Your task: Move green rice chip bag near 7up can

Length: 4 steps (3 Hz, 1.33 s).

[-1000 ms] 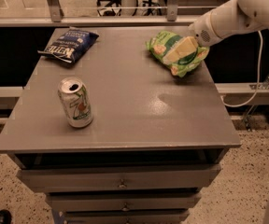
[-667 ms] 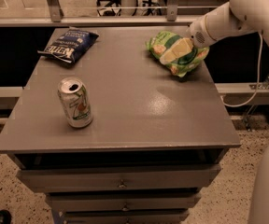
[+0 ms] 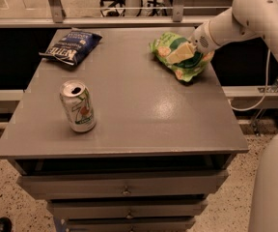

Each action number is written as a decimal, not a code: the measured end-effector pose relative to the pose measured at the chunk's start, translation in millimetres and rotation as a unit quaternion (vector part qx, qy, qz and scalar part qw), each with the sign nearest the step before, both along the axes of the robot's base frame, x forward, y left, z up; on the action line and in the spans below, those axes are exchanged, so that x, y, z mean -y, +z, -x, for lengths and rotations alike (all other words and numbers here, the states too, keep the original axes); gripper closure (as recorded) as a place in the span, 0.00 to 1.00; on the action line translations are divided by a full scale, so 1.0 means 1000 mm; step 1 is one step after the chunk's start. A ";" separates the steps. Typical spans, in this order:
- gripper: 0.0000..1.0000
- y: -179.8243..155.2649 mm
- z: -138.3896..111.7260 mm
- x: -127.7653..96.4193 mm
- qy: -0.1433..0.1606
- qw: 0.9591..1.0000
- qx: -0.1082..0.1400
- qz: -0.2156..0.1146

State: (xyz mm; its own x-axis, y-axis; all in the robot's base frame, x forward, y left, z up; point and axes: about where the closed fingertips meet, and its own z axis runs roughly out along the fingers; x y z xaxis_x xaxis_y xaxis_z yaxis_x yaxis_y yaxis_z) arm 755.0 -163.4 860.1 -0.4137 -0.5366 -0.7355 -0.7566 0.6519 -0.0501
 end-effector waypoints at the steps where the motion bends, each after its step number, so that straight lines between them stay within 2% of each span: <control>1: 0.70 0.017 0.006 -0.006 0.013 1.000 0.015 -0.013; 2: 0.94 0.034 0.015 -0.014 0.035 0.999 0.028 -0.022; 3: 1.00 0.049 0.033 -0.028 0.074 0.996 0.031 -0.027; 4: 1.00 0.056 0.064 -0.049 0.122 0.992 0.007 -0.016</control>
Offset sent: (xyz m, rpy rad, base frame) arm -0.0283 0.0170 0.0593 0.0637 -0.0965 0.1114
